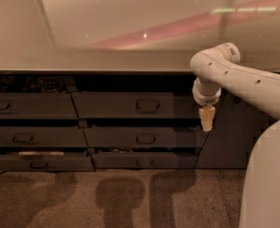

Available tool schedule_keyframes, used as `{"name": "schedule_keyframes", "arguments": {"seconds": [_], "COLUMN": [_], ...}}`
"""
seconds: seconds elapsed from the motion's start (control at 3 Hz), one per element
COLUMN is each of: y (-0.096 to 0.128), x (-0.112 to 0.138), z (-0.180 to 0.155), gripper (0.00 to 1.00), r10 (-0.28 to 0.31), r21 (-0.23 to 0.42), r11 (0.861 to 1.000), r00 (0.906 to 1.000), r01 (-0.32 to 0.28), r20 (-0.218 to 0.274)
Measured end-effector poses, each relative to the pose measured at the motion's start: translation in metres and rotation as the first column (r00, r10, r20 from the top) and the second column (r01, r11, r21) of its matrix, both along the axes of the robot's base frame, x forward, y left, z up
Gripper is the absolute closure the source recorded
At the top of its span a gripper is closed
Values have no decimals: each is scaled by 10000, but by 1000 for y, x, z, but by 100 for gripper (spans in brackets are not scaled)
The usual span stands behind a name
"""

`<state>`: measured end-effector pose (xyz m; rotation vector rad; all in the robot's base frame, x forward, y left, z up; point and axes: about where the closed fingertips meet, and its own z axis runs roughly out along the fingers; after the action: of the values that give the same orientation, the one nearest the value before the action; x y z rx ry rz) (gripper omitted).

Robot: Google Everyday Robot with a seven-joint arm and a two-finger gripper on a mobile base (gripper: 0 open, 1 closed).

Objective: Open top drawer

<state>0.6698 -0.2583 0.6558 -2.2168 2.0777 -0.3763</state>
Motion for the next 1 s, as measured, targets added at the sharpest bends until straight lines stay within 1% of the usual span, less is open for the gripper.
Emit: {"name": "schedule_keyframes", "arguments": {"seconds": [0.33,0.67,1.0], "y": [-3,-9,-6], "x": [-1,-4,-1], "z": [0,1,5], "gripper": [0,0,0], "r10": [308,992,1652], "r21": [790,2269,2303], "r11": [9964,9695,9596], "r00": [9995,9949,9863], "r01": [-300,-930,-1615], "r20": [-87,-162,33]}}
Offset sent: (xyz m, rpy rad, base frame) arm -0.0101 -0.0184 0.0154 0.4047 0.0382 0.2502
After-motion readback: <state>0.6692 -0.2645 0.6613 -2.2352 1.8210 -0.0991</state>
